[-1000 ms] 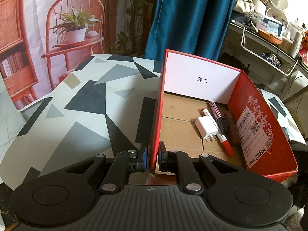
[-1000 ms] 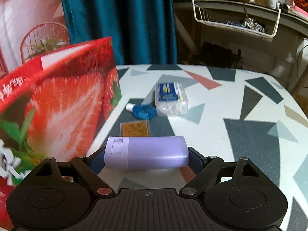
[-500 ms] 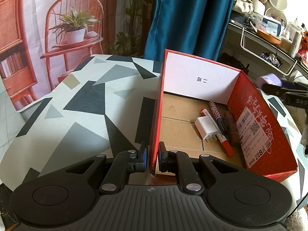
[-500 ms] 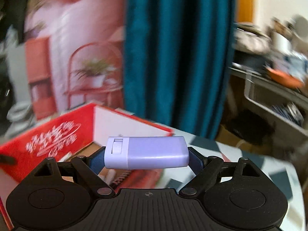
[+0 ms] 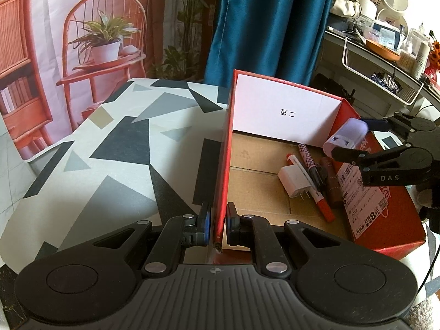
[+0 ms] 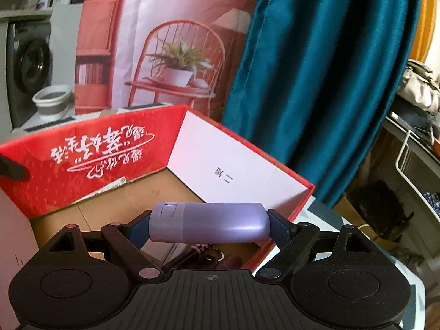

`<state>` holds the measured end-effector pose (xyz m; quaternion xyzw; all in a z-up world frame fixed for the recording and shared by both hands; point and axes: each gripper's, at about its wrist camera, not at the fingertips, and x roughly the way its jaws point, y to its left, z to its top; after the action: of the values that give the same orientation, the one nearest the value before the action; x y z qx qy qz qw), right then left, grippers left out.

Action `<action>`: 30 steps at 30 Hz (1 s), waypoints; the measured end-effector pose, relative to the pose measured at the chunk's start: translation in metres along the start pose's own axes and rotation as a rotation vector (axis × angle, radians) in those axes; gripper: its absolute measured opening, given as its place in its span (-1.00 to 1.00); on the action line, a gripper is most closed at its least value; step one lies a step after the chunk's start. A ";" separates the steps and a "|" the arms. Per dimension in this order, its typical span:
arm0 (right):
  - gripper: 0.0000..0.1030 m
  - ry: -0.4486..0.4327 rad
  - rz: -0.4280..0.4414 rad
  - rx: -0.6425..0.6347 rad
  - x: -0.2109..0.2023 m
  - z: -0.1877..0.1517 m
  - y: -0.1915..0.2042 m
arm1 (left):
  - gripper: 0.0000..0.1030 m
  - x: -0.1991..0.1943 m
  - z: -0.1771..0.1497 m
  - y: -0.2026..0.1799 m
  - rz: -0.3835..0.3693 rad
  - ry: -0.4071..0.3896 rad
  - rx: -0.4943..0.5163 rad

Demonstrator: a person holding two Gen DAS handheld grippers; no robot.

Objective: Organize rigid objects
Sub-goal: 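Carry the lavender tube with the right tool into the red box and release, then move the open right tool back and grasp the gold card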

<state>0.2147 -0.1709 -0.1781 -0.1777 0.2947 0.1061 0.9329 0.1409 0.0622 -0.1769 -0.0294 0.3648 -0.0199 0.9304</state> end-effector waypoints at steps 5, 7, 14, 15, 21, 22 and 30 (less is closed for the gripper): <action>0.61 -0.001 0.007 0.007 0.000 -0.001 0.000 | -0.74 0.000 0.000 0.001 0.000 0.000 -0.001; 0.58 -0.005 0.008 0.009 -0.002 -0.002 0.000 | -0.74 0.000 0.000 0.000 -0.001 0.000 -0.001; 0.48 -0.070 -0.013 0.071 -0.019 -0.003 -0.016 | -0.74 0.000 0.000 0.001 0.003 0.000 0.001; 0.45 -0.085 -0.020 0.085 -0.022 -0.003 -0.019 | -0.74 0.000 0.000 0.001 0.003 0.000 0.001; 0.32 -0.186 -0.105 0.239 -0.048 -0.016 -0.059 | -0.74 0.001 0.000 0.001 0.004 0.000 0.002; 0.32 -0.192 -0.122 0.267 -0.050 -0.020 -0.066 | -0.74 0.001 -0.001 0.001 0.004 0.000 0.001; 0.32 -0.105 -0.207 0.437 -0.040 -0.072 -0.107 | -0.74 0.001 -0.001 0.001 0.004 0.000 0.002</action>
<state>0.1775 -0.3010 -0.1809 0.0048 0.2419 -0.0471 0.9692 0.1412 0.0630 -0.1781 -0.0278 0.3649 -0.0184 0.9305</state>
